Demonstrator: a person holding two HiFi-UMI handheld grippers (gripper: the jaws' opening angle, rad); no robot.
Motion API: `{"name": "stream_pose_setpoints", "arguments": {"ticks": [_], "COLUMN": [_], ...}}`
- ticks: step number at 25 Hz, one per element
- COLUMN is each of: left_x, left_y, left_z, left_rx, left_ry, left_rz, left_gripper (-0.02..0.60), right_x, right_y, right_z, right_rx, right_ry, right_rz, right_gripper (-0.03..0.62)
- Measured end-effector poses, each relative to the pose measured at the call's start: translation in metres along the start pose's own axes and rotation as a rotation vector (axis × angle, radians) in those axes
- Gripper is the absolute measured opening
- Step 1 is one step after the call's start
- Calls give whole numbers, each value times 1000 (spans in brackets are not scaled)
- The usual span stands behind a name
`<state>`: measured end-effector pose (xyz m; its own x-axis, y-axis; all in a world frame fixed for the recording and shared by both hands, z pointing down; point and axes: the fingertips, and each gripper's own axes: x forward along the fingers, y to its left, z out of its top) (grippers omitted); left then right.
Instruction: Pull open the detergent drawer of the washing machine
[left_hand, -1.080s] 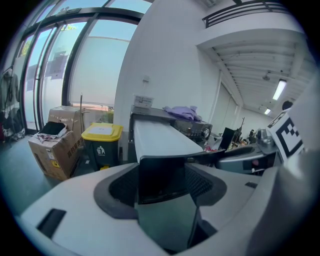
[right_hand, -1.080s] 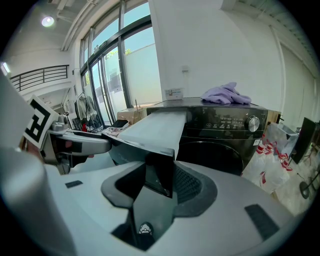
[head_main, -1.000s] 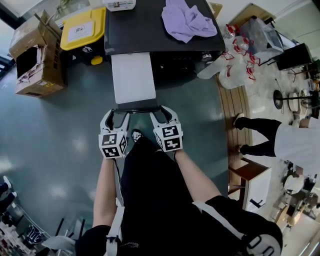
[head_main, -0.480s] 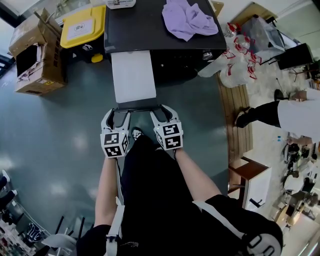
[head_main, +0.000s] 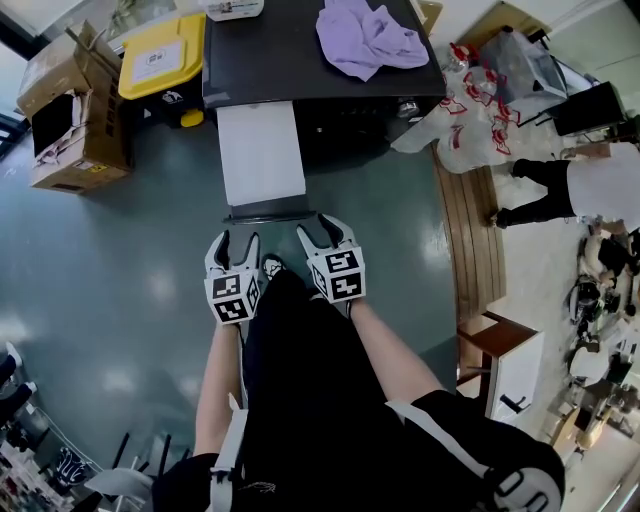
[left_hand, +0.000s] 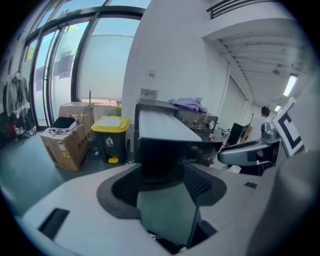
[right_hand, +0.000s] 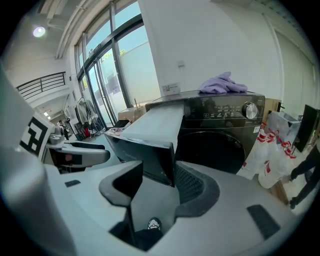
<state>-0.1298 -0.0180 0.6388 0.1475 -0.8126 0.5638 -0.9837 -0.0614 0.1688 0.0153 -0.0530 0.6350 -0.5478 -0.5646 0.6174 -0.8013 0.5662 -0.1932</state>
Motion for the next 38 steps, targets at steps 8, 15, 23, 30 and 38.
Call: {"name": "stream_pose_setpoints", "arguments": {"ticks": [8, 15, 23, 30, 38], "left_x": [-21, -52, -97, -130, -152], "left_y": [-50, -82, -111, -111, -89], "left_z": [-28, -30, -25, 0, 49], "left_rx": [-51, -44, -36, -32, -44], "left_ry": [74, 68, 86, 37, -31], "left_rz": [-74, -98, -136, -138, -170], "left_gripper": [247, 91, 26, 21, 21], "right_x": [-35, -74, -119, -136, -151], "right_y": [6, 4, 22, 41, 72], "right_z": [-16, -33, -25, -15, 27], "right_rx": [-25, -51, -84, -101, -143], "right_ry": [9, 7, -57, -69, -108], "right_rz": [-3, -44, -21, 1, -6], "right_gripper": [183, 47, 9, 8, 8]}}
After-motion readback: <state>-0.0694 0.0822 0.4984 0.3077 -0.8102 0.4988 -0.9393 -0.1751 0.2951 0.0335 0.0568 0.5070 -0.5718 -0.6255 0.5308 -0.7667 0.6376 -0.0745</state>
